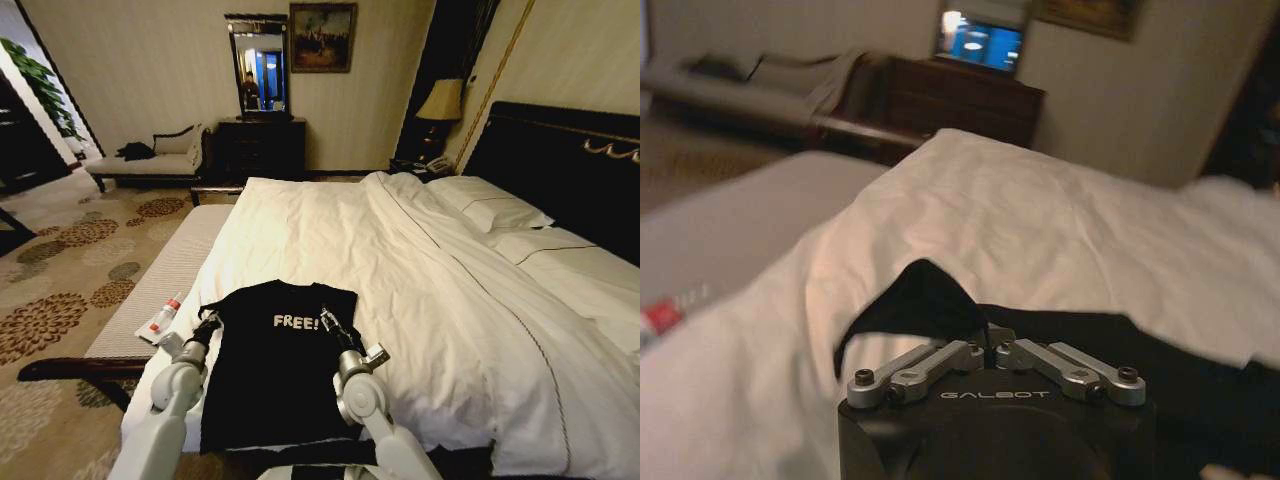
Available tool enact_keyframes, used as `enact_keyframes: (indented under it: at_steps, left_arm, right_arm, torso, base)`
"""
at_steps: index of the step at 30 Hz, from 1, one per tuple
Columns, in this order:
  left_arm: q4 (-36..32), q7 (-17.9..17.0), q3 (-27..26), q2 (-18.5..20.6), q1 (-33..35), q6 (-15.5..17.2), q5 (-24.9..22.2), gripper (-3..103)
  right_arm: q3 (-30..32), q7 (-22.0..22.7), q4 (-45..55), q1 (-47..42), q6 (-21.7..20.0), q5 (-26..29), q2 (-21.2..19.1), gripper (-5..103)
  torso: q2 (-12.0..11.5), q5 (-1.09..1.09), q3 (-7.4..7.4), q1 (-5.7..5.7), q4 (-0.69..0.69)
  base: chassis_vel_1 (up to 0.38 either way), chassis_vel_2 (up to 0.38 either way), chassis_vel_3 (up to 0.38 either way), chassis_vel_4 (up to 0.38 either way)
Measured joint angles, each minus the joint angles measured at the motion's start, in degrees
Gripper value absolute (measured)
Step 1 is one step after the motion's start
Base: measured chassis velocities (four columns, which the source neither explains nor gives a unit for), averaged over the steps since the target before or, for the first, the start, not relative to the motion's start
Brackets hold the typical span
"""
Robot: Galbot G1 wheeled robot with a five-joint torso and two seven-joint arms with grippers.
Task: Fold the clothes on the bed.
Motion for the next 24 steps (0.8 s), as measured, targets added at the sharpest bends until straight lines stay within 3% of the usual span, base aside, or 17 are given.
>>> enact_keyframes:
  at_steps: [3,10,12,13,18,24]
  left_arm:
    - [1.19,0.51,3.14,3.68,-1.22,-0.62,4.48,0]
    - [0.72,0.99,8.57,9.87,-1.79,-0.75,7.08,0]
    - [0.74,1.82,11.43,14.86,-1.44,-1.31,9.68,0]
    - [0.74,1.82,11.43,14.86,-1.44,-1.31,9.68,0]
    - [1.05,3.11,16.39,22.73,-1.53,-2.05,12.6,0]
    - [1.03,4.0,19.0,24.84,-2.44,-2.71,15.49,0]
  right_arm:
    - [0.25,0.06,0.05,-0.32,0.0,0.0,-0.07,100]
    - [0.27,0.2,0.38,-0.7,0.0,-0.1,0.2,100]
    - [0.34,0.32,0.51,-0.92,-0.01,-0.22,0.34,100]
    - [0.34,0.32,0.51,-0.92,-0.01,-0.22,0.34,100]
    - [0.35,0.38,0.54,-1.29,-0.05,-0.82,0.9,100]
    - [0.26,0.39,0.48,-1.58,-0.05,-1.32,1.56,100]
  torso:
    - [0.0,0.0,0.0,0.0,-0.01]
    - [0.0,0.0,0.01,0.0,-0.01]
    - [0.0,0.01,0.0,0.0,0.0]
    - [0.0,0.01,0.0,0.0,0.0]
    - [0.0,-0.01,0.01,0.0,0.01]
    - [0.0,0.0,0.01,0.0,0.0]
  base:
    - [0.0,0.0,0.0,0.0]
    - [0.0,0.0,0.0,0.0]
    - [0.0,0.0,0.0,0.0]
    - [0.0,0.0,0.0,0.0]
    - [0.0,0.0,0.0,0.0]
    - [0.0,0.0,0.0,0.0]
